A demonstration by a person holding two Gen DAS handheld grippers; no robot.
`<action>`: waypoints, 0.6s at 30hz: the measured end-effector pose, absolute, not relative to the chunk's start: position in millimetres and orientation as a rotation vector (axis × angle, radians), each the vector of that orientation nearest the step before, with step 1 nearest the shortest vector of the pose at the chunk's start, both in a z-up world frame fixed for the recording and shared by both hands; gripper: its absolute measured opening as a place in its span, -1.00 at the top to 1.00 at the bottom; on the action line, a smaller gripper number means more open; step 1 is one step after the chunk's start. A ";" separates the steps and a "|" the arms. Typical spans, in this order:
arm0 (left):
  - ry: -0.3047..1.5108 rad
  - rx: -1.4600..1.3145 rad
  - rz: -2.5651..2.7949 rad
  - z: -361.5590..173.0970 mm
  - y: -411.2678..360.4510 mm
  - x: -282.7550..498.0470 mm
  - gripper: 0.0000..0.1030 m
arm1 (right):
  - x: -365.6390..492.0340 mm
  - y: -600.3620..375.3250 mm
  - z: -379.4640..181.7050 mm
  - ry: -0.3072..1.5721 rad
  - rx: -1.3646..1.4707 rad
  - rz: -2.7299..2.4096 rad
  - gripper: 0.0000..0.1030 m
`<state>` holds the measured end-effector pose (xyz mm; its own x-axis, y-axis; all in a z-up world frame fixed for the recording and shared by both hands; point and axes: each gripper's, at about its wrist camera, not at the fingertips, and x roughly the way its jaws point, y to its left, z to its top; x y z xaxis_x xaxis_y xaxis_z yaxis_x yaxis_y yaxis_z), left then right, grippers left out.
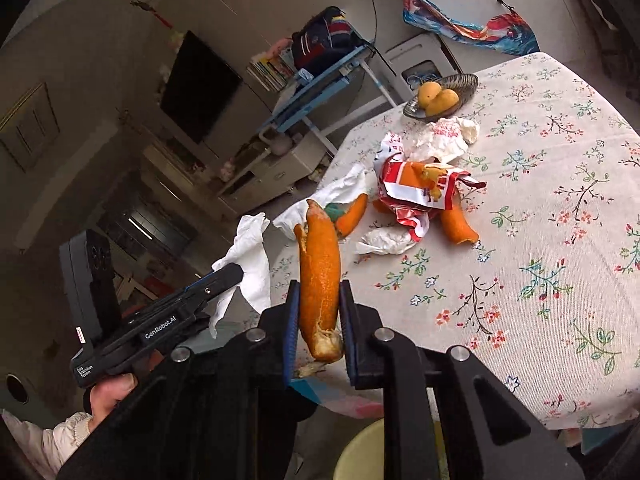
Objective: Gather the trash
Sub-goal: 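Lift the peel with the right tool while the left tool holds the tissue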
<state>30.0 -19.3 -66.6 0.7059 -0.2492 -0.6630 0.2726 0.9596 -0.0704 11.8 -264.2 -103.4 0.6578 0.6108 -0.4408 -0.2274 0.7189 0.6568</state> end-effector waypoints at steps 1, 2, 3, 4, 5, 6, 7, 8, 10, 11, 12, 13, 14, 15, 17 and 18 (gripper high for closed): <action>0.721 0.036 -0.292 -62.0 -18.8 25.1 0.71 | 7.6 -264.2 -100.1 0.689 0.601 0.514 0.61; 0.712 0.038 -0.294 -58.0 -18.3 20.5 0.71 | 3.8 -264.2 -97.1 0.678 0.603 0.519 0.61; 0.705 0.039 -0.295 -54.1 -17.6 16.2 0.71 | 0.2 -264.1 -94.1 0.669 0.606 0.523 0.61; 0.698 0.039 -0.297 -50.6 -16.8 13.1 0.71 | -1.8 -264.9 -92.9 0.662 0.608 0.526 0.61; 0.691 0.039 -0.298 -47.3 -16.1 9.3 0.71 | -5.7 -265.2 -91.3 0.654 0.609 0.529 0.61; 0.684 0.041 -0.298 -44.2 -15.4 5.4 0.71 | -9.6 -265.7 -89.8 0.648 0.610 0.532 0.61; 0.676 0.044 -0.297 -41.4 -14.9 1.3 0.71 | -11.7 -267.1 -88.5 0.643 0.611 0.534 0.61; 0.668 0.048 -0.296 -38.4 -15.0 -1.6 0.71 | -13.9 -267.5 -87.2 0.640 0.610 0.536 0.61; 0.656 0.051 -0.297 -33.2 -14.1 -7.6 0.71 | -18.2 -267.6 -85.3 0.637 0.607 0.540 0.61; 0.650 0.052 -0.298 -30.9 -13.4 -10.5 0.71 | -20.6 -267.4 -84.9 0.636 0.606 0.542 0.61; 0.645 0.053 -0.297 -28.5 -13.0 -12.5 0.71 | -22.4 -267.3 -85.2 0.635 0.604 0.543 0.61; 0.640 0.052 -0.297 -26.8 -11.9 -14.8 0.71 | -21.9 -266.4 -85.5 0.636 0.603 0.544 0.61; 0.637 0.049 -0.297 -25.0 -10.8 -16.9 0.71 | -23.5 -266.1 -85.4 0.636 0.601 0.545 0.61; 0.634 0.049 -0.297 -23.4 -9.6 -19.4 0.71 | -25.0 -265.3 -85.4 0.637 0.599 0.547 0.61; 0.626 0.049 -0.296 -20.7 -6.8 -22.3 0.71 | -29.6 -264.4 -85.3 0.640 0.595 0.553 0.61; 0.624 0.047 -0.296 -19.6 -5.8 -23.8 0.71 | -31.6 -263.4 -85.5 0.642 0.591 0.556 0.61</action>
<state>-23.8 -5.8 -19.6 0.7708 -0.2591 -0.5820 0.2875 0.9567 -0.0451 -31.6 -263.4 -85.5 0.6700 0.6358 -0.3833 -0.2885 0.6987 0.6546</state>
